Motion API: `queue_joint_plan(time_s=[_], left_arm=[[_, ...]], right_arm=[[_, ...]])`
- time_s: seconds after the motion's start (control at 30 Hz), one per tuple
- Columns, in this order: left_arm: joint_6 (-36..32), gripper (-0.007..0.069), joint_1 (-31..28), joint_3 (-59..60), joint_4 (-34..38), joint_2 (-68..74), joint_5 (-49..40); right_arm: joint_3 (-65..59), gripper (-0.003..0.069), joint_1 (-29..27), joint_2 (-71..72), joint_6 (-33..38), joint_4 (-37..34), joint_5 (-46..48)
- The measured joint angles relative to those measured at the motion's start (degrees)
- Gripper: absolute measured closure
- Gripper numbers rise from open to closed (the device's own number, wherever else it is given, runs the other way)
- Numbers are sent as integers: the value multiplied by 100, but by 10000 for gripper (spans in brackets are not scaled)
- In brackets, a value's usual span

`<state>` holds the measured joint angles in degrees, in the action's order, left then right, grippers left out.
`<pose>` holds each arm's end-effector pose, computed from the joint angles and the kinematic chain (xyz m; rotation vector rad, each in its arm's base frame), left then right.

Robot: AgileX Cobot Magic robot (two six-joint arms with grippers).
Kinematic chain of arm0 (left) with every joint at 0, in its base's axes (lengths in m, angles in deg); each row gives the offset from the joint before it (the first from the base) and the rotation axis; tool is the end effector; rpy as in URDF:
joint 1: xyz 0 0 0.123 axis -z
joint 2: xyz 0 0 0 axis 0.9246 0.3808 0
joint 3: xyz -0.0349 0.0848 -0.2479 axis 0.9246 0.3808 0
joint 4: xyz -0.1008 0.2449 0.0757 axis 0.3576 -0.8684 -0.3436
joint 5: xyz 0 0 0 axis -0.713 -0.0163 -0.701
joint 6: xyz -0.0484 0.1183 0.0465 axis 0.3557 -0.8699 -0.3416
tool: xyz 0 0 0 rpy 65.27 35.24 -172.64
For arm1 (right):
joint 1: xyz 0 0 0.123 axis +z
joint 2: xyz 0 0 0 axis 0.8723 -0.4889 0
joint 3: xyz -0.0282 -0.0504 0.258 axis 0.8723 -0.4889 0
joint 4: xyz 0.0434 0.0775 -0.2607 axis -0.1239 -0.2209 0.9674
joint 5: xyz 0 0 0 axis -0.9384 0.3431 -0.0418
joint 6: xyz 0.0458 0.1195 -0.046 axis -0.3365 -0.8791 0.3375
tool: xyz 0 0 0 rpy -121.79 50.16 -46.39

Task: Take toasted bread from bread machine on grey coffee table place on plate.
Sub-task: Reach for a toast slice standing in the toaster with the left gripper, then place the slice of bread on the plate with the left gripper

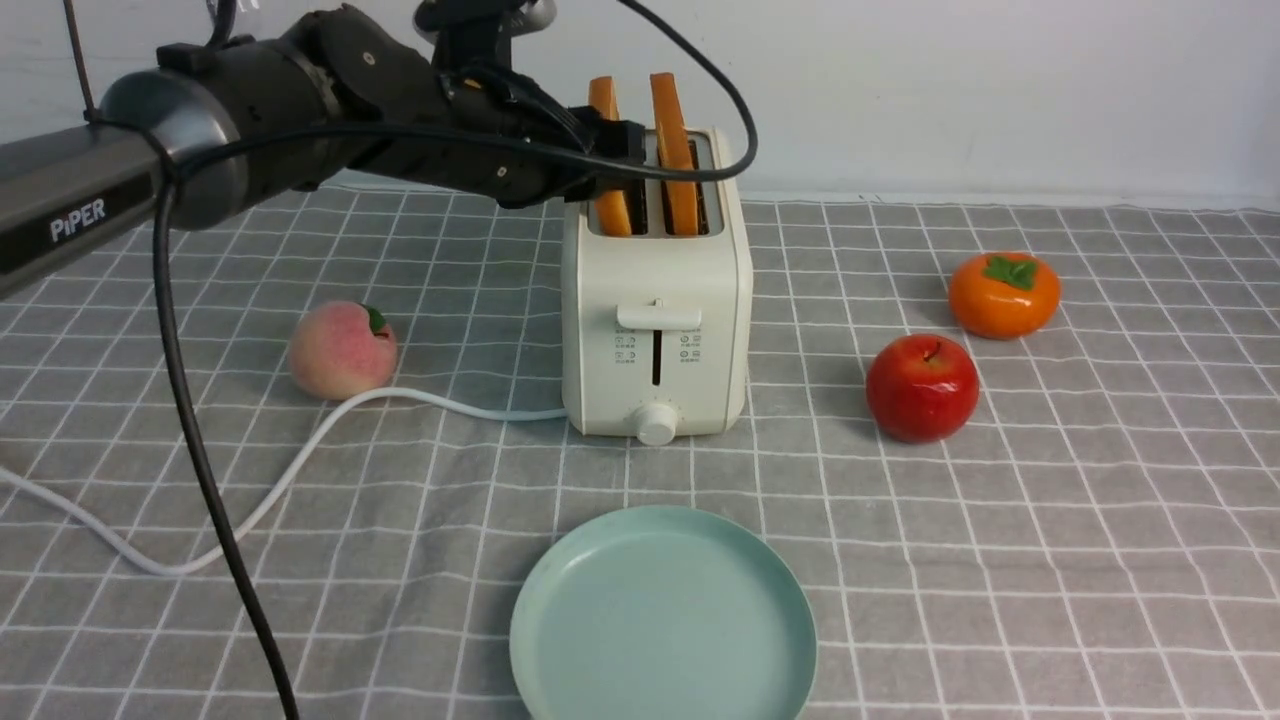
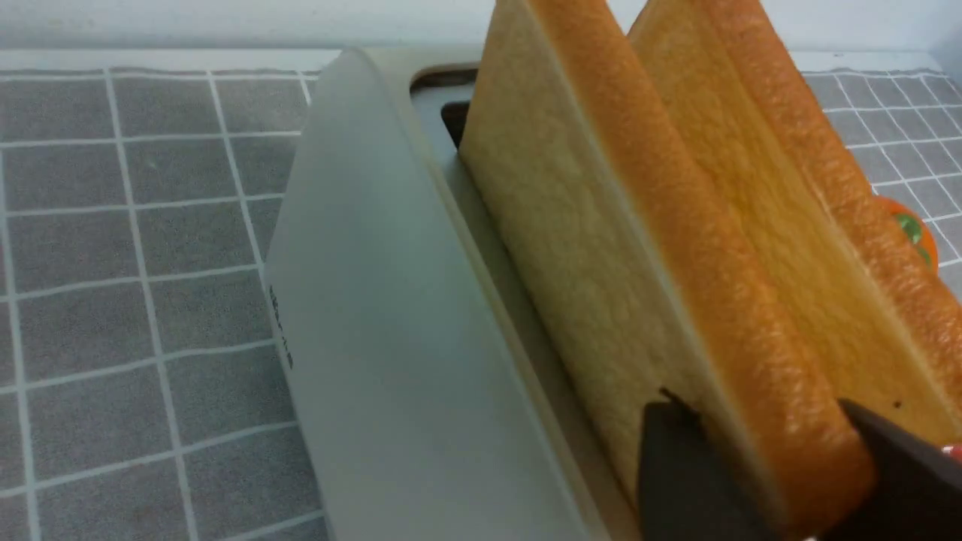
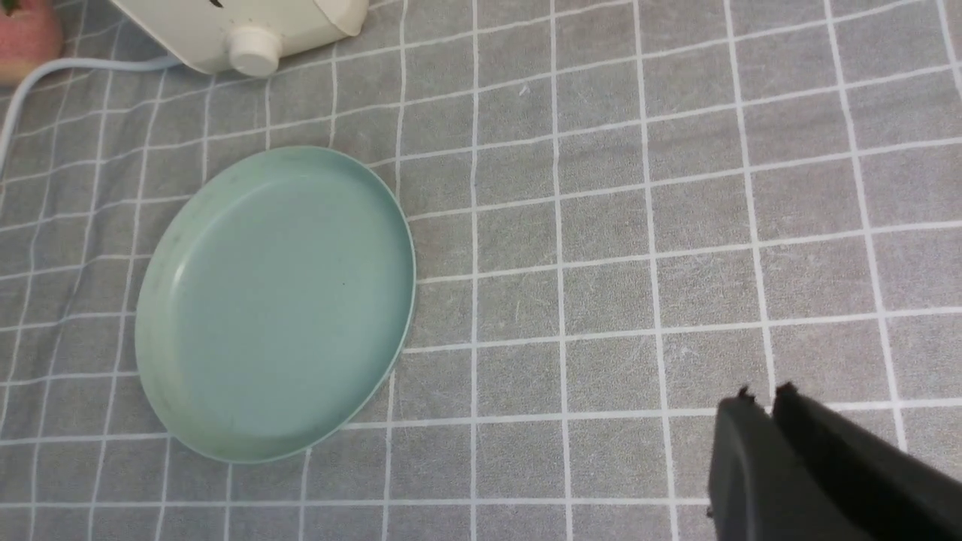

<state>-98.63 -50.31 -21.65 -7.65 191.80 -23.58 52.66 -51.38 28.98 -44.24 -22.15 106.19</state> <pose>0.4954 -0.1911 0.2551 0.1297 2.1115 -0.6572 0.1863 0.0539 0.2785 0.1243 2.3550 0.4477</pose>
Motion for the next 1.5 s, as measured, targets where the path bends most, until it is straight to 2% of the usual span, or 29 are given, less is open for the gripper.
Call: queue_joint_plan(time_s=[0.03, 0.07, 0.17, 0.3, 0.43, 0.57, 0.67, 0.83, 0.97, 1.0, 1.03, 1.07, 1.1, 1.27, 1.33, 1.5], left_arm=[[0, 551, 2, -6, 0, 0, 0], [0, 568, 2, -19, -5, 0, -26], [0, 560, 2, -24, -84, -123, -208], [19, 555, -4, -24, -562, -707, -484], [355, 555, -22, -36, -1043, -1647, -1062], [807, 555, -22, -47, -1286, -2448, -2176], [1113, 555, -22, 276, -1114, -2899, -2838], [901, 555, -17, 1651, -319, -3258, -2878], [217, 555, -17, 3025, 858, -3251, -2579], [-71, 555, -17, 3377, 1252, -3234, -2437], [-701, 555, -13, 3946, 1905, -3189, -2222], [-778, 555, -13, 4002, 2077, -3183, -2196], [-1455, 555, -13, 4463, 2741, -3127, -1965], [-2768, 555, -13, 5244, 4402, -2869, -1510], [-3147, 555, -13, 5387, 4722, -2714, -1373], [-3470, 547, -13, 5436, 4919, -2370, -1328]], right_arm=[[0, 610, 0, 0, 0, 5, -5], [0, 609, 0, 0, 0, 5, -5], [0, 604, 0, 0, 0, 5, -9], [0, 599, 0, 0, 0, 5, -17], [0, 591, 0, 0, 0, 5, -23], [0, 584, 0, 0, 0, -1, -23], [0, 580, 0, 0, 0, -91, -64], [0, 575, 0, 0, 0, -124, -103], [0, 570, 0, 0, 0, -128, -103], [0, 568, 0, 0, 0, -128, -103], [0, 565, 0, 0, 0, -140, -103], [0, 565, 0, 0, 0, -140, -103], [0, 563, 0, 0, 0, -181, -103], [0, 559, 0, 0, 0, -318, -103], [0, 555, 0, 0, 0, -318, -103], [0, 552, 0, 0, 0, -318, -128]])
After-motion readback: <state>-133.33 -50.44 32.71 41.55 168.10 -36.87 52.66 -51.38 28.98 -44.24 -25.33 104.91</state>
